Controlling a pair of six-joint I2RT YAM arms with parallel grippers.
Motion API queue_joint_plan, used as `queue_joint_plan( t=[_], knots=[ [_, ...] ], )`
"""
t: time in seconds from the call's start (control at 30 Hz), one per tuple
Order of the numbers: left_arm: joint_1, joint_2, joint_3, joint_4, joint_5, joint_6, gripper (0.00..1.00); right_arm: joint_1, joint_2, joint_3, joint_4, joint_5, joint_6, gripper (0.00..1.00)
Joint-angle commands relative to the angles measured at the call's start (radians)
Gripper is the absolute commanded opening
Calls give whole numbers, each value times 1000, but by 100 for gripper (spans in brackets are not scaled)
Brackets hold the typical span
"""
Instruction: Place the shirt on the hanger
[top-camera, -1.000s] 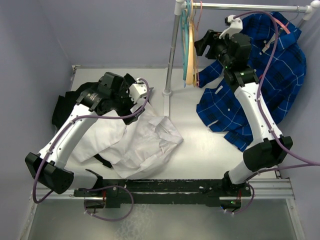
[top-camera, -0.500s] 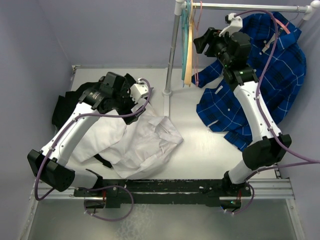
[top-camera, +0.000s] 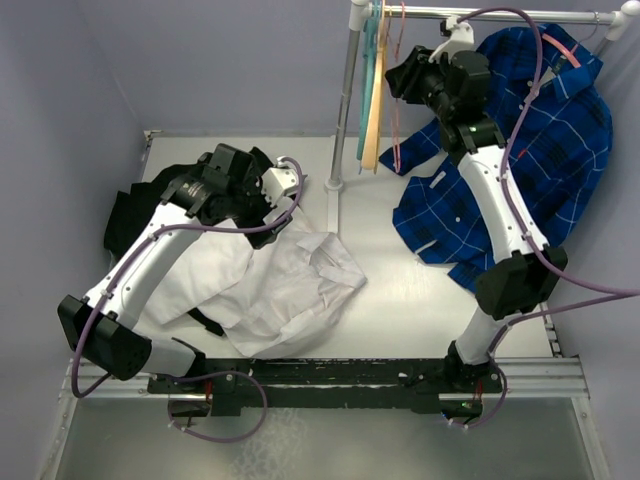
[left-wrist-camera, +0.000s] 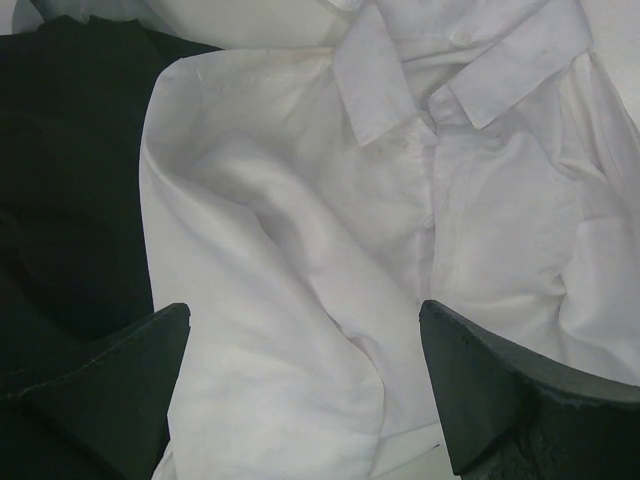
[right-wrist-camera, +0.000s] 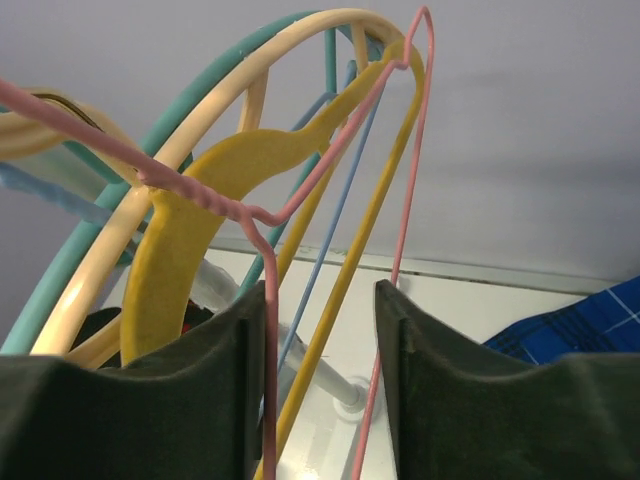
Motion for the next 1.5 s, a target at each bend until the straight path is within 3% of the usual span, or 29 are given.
queue_joint_plan(
  t=[0.0,0.13,0.23,0.3,0.67,0.9,1.07,1.23,1.47],
  knots=[
    [4,4,37,32,-4,-11,100,0,17,76,17,-57,26,42],
    [4,17,51,24,6,-15,100,0,38,106,19,-81,36,32],
    [4,18,53,24,9,-12,100,-1,52,133,18,-105,28,18],
    [4,20,59,20,28,-14,100,0,52,151,5,-103,19,0],
    [-13,36,78,18,201,-42,99,-3,-80,172,-55,1,-72,0],
    [-190,135,20,191,-81,-64,100,-3,-209,44,-69,54,-108,0],
    [-230,237,42,250,-140,-60,97,-3,-373,-149,-65,80,-90,0],
    [-268,324,-3,325,-223,-16,97,-2,-663,-467,-74,123,-29,0],
    [-309,374,-60,387,-266,35,99,-2,-1111,-842,-312,49,135,0]
  ],
)
